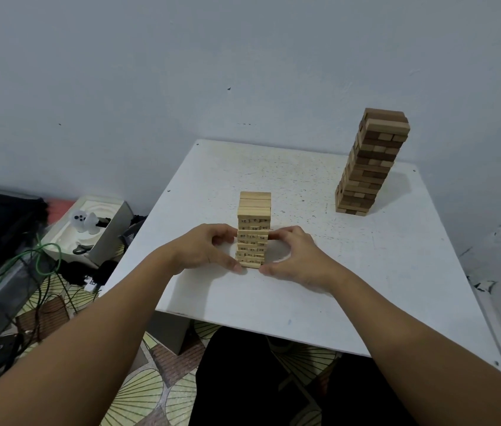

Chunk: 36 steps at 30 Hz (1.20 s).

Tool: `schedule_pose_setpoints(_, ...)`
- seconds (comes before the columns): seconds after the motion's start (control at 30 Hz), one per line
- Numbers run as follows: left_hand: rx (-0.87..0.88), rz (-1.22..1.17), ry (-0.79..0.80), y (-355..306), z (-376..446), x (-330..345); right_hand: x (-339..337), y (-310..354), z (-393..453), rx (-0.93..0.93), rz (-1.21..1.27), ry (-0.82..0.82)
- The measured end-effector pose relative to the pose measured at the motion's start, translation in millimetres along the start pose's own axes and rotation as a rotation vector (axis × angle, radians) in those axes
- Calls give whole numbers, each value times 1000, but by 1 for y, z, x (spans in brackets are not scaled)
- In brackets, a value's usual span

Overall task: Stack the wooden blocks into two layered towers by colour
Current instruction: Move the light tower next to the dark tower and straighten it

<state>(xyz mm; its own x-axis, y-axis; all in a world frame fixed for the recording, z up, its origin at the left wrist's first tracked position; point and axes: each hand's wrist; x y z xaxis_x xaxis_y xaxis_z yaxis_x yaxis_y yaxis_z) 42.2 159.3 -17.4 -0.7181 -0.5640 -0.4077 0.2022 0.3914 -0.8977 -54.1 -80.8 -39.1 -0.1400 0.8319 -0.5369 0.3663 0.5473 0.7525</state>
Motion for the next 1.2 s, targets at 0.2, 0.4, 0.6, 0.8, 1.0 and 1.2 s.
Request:
schedule_pose_setpoints(0.2,4,-7,-34,2,-1,3,-2,-1,-2,-16,53,1)
schedule_pose_setpoints(0.4,19,20,-24,-6,-2,7,-1,1,-2,-11,60,-13)
schedule_pose_setpoints(0.6,11,76,-86,-5,-2,10,2,1,-4,-5,49,-34)
schedule_pose_setpoints(0.8,-1,113,-119,-5,0,13,5,-1,1,7,-76,-84)
schedule_pose_setpoints(1.0,-10,116,-150,-8,-3,16,9,-1,2,-10,-99,-129)
schedule_pose_setpoints(1.2,-19,134,-144,-10,-3,16,12,0,0,-2,-104,-162)
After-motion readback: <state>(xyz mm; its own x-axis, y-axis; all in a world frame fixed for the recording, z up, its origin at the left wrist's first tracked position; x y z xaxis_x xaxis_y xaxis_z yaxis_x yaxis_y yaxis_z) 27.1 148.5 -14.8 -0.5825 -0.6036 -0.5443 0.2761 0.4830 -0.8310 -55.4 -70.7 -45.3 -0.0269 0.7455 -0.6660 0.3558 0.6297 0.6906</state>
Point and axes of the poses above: each hand's wrist, its own z-axis towards the middle knuckle, its own x-axis out of the palm, y = z × x, and after that the axes turned 13 degrees about x, right-handed
